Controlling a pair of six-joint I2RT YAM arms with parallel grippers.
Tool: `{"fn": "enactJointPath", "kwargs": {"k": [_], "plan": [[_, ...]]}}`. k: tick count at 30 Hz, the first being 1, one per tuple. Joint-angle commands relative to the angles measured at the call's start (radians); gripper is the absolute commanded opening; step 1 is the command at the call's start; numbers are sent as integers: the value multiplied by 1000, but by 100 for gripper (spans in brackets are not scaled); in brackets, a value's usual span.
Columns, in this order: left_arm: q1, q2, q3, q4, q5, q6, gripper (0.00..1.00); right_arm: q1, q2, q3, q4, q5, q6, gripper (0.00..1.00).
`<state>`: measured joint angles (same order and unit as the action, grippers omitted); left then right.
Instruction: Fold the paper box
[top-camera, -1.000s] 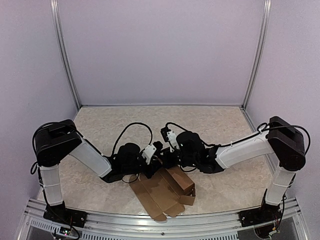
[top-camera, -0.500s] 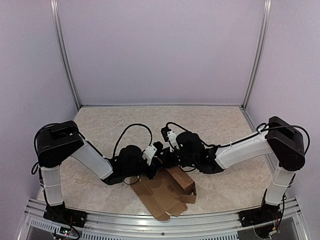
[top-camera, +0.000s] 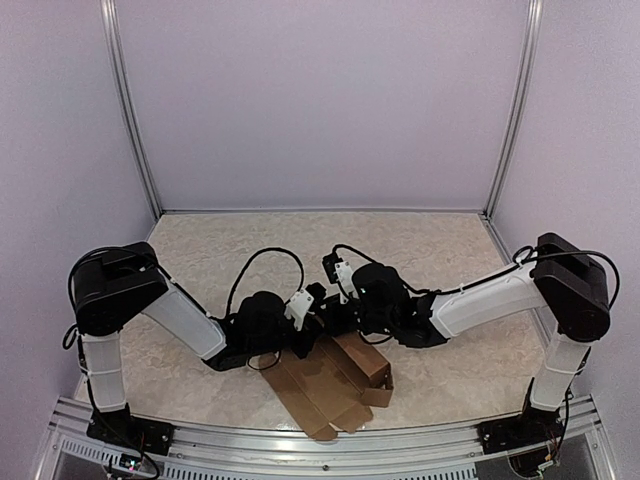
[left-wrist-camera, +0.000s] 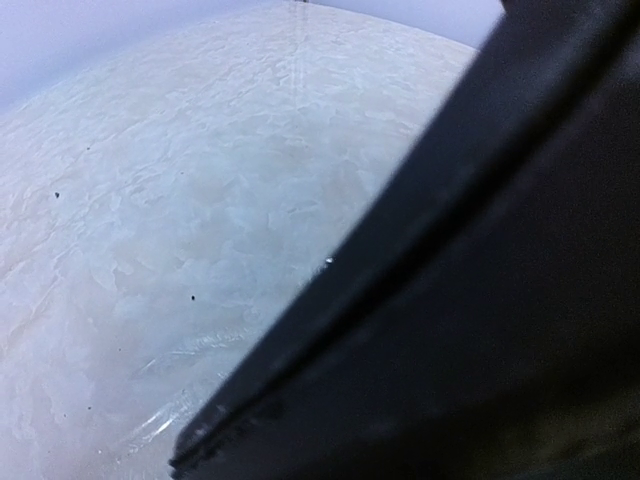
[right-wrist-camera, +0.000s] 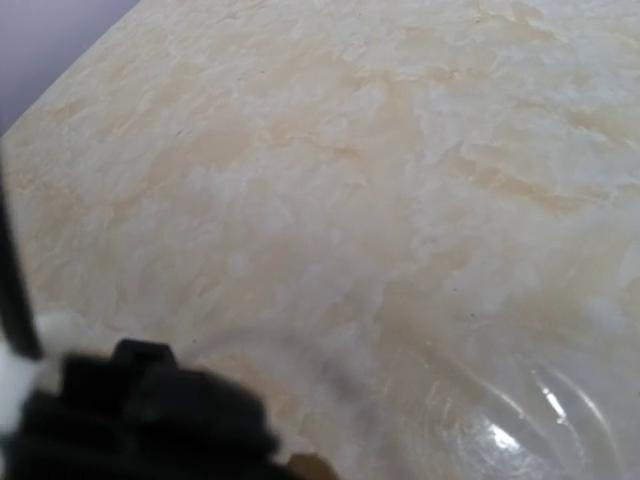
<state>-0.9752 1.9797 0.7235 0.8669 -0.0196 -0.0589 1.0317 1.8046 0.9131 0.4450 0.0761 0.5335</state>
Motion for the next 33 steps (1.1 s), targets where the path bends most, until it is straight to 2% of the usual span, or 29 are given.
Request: {"fn": "enactJointPath", "kwargs": {"k": [1, 6, 11, 12, 15, 27, 30, 33], "plan": [[-7, 17, 10, -9, -45, 4, 16, 10, 19, -31, -72, -14, 20, 0], [-9, 16, 7, -8, -50, 4, 23, 12, 15, -34, -75, -12, 20, 0], [-11, 18, 10, -9, -47, 5, 24, 13, 14, -30, -77, -12, 19, 0], [-11, 19, 11, -9, -46, 6, 22, 12, 14, -29, -78, -11, 18, 0], [-11, 20, 16, -16, -40, 10, 0, 12, 13, -25, -83, -9, 16, 0], [-11, 15, 15, -28, -90, 4, 0, 12, -42, -37, -98, 31, 13, 0], [-11, 12, 10, -26, -120, -1, 0, 11, -101, -57, -118, 64, -22, 8], [-11, 8, 3, -22, -146, -4, 0, 10, -162, -74, -148, 86, -56, 26]]}}
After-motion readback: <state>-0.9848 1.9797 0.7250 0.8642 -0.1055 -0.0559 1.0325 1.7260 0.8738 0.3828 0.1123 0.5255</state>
